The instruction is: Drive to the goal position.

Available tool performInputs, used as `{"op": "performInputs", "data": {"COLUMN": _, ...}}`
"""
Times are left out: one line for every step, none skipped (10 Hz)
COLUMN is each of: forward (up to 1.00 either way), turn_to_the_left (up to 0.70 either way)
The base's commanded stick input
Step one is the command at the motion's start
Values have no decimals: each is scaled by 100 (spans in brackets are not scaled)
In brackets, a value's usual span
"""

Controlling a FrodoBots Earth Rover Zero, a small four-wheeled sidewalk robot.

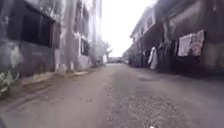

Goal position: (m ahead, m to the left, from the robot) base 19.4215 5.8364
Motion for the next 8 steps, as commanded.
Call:
{"op": "performInputs", "data": {"forward": 50, "turn_to_the_left": 0}}
{"op": "performInputs", "data": {"forward": 50, "turn_to_the_left": 0}}
{"op": "performInputs", "data": {"forward": 50, "turn_to_the_left": 0}}
{"op": "performInputs", "data": {"forward": 50, "turn_to_the_left": 0}}
{"op": "performInputs", "data": {"forward": 50, "turn_to_the_left": 0}}
{"op": "performInputs", "data": {"forward": 50, "turn_to_the_left": 0}}
{"op": "performInputs", "data": {"forward": 50, "turn_to_the_left": -4}}
{"op": "performInputs", "data": {"forward": 50, "turn_to_the_left": -37}}
